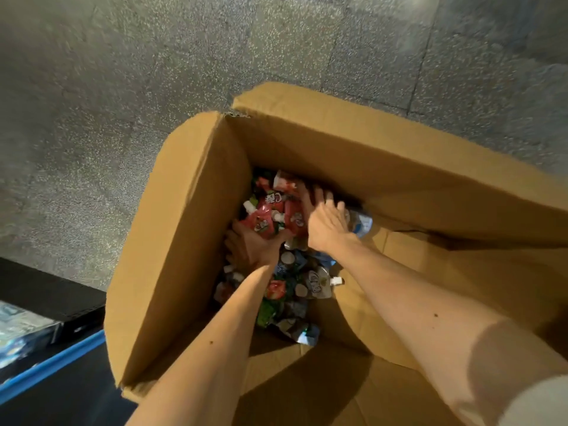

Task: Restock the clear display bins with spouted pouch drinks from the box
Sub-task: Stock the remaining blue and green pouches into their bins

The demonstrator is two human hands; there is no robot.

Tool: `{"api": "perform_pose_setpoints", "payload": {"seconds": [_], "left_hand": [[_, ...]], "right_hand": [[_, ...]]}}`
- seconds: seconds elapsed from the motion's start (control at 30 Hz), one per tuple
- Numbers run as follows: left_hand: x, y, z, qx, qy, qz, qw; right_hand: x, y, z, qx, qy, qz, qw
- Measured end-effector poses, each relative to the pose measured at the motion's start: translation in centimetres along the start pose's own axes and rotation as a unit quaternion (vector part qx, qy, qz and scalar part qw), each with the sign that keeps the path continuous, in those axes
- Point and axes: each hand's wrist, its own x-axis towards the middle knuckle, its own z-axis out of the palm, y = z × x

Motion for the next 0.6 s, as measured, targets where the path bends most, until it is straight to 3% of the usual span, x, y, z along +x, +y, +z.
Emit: {"api": "perform_pose_setpoints", "payload": {"seconds": [0.1, 0.2, 0.47, 0.6], "left_hand": [[0.1, -0.7, 1.0, 0.042, 0.025, 0.048, 0.998], [0.2, -1.0, 1.3, -0.005, 0.002, 0.057, 0.998], [0.5, -0.5, -0.4, -0.035, -0.012, 0.064, 0.997], [-0.1, -1.3, -2.2, -0.084, -0.073, 0.066, 0.992]], "right_hand": [[0.7, 0.5, 0.4, 0.012, -0.014, 0.034, 0.999], [1.0, 0.7, 0.6, 0.056, -0.031, 0.040, 0.997], [-0.8, 1.3, 1.3, 0.179, 0.068, 0.049, 0.980], [-2.1, 2.0, 0.4, 0.278, 0.087, 0.091, 0.952]]}}
